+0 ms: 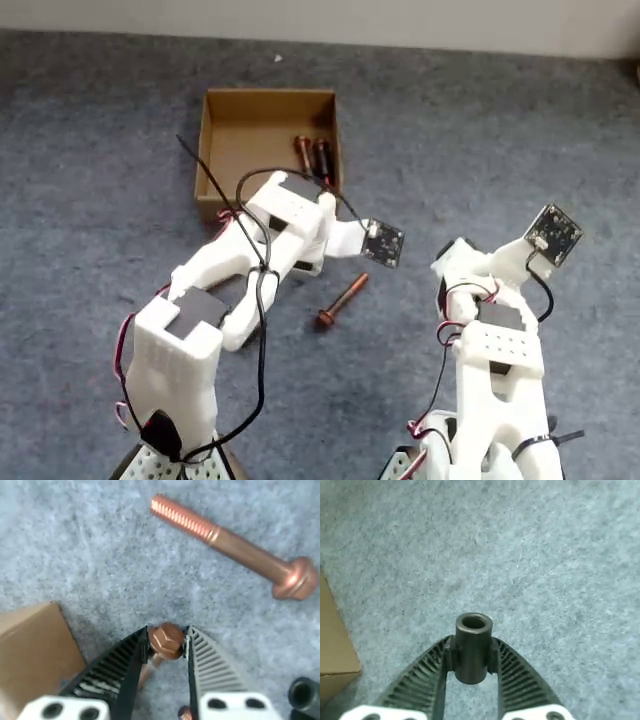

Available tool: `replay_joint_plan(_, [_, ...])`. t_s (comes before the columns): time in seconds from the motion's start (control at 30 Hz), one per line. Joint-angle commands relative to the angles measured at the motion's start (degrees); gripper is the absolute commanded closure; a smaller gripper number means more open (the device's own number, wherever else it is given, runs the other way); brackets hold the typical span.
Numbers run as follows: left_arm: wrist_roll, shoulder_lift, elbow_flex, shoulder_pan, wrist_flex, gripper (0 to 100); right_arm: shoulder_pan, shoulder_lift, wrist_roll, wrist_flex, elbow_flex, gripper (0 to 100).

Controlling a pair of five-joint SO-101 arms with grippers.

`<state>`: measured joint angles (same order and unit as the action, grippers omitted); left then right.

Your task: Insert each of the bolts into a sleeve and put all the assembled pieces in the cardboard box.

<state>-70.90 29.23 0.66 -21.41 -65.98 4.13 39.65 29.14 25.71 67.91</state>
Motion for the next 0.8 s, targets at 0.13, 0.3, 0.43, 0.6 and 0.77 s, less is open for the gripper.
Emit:
replay_joint_plan(0.13, [16.9, -6.6, -3.8, -1.6, -3.5, 97, -0.2, 1.9, -0.8, -1.3, -0.4, 99.2])
replay_joint_plan(0.3, [41.1, -10.2, -3.9, -3.6, -3.5, 91, -0.2, 2.0, -0.8, -1.3, -0.4, 99.2])
replay_joint_plan(0.43, [59.3, -12.6, -3.9, -3.5, -3.5, 78, -0.2, 2.0, -0.8, -1.3, -0.4, 99.2])
replay_joint_plan(0.6, [63.6, -13.7, -4.0, -3.7, -5.0, 74, -0.2, 2.0, -0.8, -1.3, -0.4, 99.2])
replay_joint_plan(0.77, [61.5, -13.5, -5.1, -2.1, -6.0, 74, -0.2, 2.0, -0.8, -1.3, -0.4, 99.2])
